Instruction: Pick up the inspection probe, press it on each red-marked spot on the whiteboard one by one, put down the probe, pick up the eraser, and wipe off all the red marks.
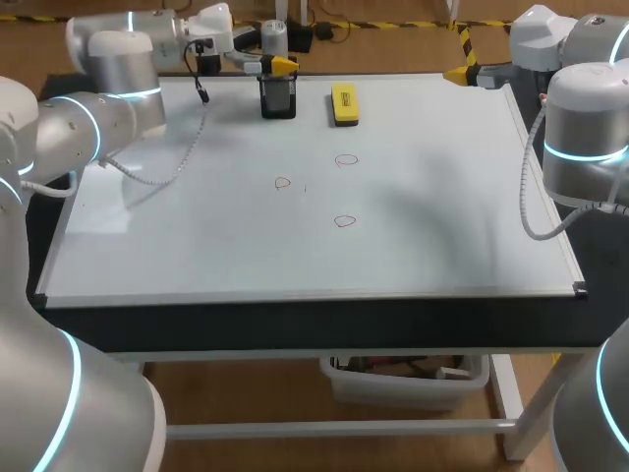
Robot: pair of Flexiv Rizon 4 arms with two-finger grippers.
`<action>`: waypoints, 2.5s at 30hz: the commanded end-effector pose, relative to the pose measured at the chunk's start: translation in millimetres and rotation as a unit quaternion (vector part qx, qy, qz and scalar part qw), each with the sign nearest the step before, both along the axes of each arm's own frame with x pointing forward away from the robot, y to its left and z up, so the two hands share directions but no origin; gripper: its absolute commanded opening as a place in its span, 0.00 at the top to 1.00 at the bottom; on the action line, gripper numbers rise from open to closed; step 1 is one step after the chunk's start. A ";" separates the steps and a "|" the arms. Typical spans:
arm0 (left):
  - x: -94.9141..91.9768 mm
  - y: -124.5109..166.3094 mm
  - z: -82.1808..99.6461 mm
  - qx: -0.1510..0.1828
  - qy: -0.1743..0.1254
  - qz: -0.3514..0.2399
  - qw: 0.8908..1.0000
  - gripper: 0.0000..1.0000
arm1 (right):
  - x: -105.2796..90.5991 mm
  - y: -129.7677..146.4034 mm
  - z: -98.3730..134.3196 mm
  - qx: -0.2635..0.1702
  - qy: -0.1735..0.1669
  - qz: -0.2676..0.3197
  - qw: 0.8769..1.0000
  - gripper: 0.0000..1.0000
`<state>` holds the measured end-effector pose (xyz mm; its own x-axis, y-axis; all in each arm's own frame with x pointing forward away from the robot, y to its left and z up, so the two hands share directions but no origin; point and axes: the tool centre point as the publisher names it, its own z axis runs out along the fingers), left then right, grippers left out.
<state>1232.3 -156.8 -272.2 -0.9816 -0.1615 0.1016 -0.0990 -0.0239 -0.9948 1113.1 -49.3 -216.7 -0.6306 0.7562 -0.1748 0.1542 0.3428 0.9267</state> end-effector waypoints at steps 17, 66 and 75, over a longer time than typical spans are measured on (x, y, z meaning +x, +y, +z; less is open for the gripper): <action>8.4 5.1 -2.6 -0.005 -0.007 -0.071 0.997 1.00 | 0.6 0.0 0.2 -0.001 0.001 0.000 1.000 0.00; -1.6 10.7 95.5 0.002 -0.040 -0.080 0.996 1.00 | 0.6 0.0 0.2 -0.001 0.001 0.000 1.000 0.00; -7.0 17.6 116.1 -0.002 -0.051 -0.074 0.996 1.00 | 0.6 0.0 0.2 -0.001 0.001 0.000 1.000 0.00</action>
